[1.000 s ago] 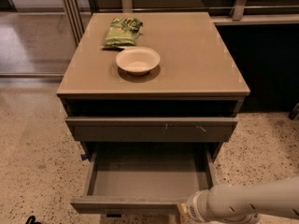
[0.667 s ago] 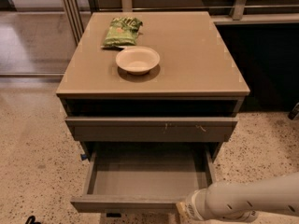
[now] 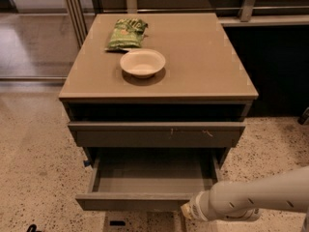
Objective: Close middle drawer
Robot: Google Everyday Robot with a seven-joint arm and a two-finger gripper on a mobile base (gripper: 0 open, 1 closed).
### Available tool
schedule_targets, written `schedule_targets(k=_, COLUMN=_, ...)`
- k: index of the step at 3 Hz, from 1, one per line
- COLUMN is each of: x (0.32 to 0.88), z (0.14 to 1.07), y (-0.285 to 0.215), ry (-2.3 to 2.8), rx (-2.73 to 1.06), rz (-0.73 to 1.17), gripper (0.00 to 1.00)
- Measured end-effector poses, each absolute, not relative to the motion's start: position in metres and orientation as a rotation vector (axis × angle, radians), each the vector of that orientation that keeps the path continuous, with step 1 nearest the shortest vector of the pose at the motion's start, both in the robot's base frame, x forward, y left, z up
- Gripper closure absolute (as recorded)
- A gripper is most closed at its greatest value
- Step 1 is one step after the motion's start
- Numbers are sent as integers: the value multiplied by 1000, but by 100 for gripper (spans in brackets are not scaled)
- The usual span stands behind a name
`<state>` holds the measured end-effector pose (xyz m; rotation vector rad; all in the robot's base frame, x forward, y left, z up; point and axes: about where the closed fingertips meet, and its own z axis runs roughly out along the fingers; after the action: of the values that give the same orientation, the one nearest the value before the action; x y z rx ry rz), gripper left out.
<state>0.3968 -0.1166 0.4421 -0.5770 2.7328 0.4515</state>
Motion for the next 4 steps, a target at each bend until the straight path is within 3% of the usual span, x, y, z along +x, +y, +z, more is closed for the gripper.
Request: schedule_targets(k=4, x=456, z=438, y=-115, ry=2722, rx=-531, rz=444, gripper=100)
